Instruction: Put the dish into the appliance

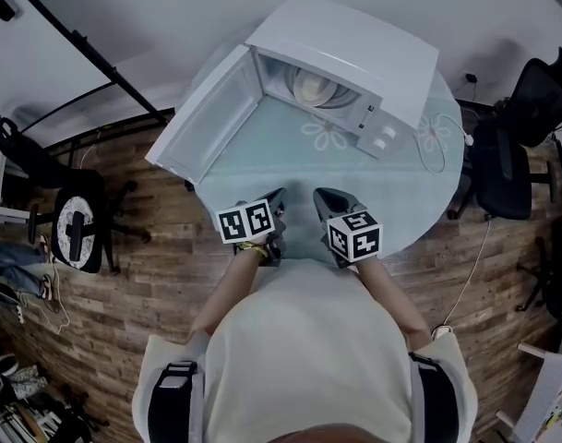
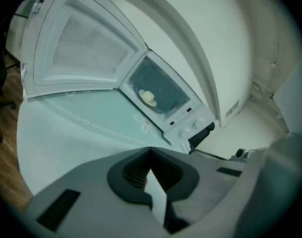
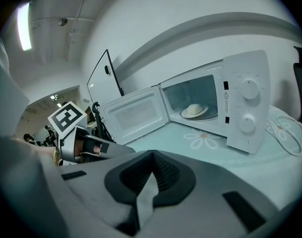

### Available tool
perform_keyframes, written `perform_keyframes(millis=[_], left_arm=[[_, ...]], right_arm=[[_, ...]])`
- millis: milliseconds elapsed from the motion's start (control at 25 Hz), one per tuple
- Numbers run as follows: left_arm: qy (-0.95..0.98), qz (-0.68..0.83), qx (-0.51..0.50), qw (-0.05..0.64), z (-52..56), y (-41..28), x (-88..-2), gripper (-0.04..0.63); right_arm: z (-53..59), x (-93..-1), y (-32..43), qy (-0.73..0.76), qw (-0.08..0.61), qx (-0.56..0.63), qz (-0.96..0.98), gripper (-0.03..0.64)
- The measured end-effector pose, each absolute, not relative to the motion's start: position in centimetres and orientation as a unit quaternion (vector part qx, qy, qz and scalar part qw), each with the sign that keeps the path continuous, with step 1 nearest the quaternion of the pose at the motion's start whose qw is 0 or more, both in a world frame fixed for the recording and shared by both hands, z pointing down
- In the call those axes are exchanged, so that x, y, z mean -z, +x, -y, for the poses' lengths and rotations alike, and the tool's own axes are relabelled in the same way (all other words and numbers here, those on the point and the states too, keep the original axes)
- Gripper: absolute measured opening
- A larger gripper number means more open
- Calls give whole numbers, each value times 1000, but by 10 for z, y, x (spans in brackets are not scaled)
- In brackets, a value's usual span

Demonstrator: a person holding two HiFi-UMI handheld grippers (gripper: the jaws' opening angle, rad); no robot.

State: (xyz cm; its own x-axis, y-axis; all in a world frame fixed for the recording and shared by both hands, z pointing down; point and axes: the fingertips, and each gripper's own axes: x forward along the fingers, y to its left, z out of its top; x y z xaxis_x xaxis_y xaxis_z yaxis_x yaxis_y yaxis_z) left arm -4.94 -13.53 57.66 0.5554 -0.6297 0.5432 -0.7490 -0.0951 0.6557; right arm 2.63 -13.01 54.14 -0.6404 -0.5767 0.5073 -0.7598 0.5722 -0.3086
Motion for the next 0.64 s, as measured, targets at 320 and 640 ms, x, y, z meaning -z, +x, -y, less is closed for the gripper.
perform_keyframes(millis=[320,640], left_arm=[[738,458,-52,493,129,-45,-578,9],[737,456,-46,498,126,-46,-577,9]], right_arm=[[126,-545,27,383,175,-263,868,6],[124,-544,24,381,175,-263,869,6]])
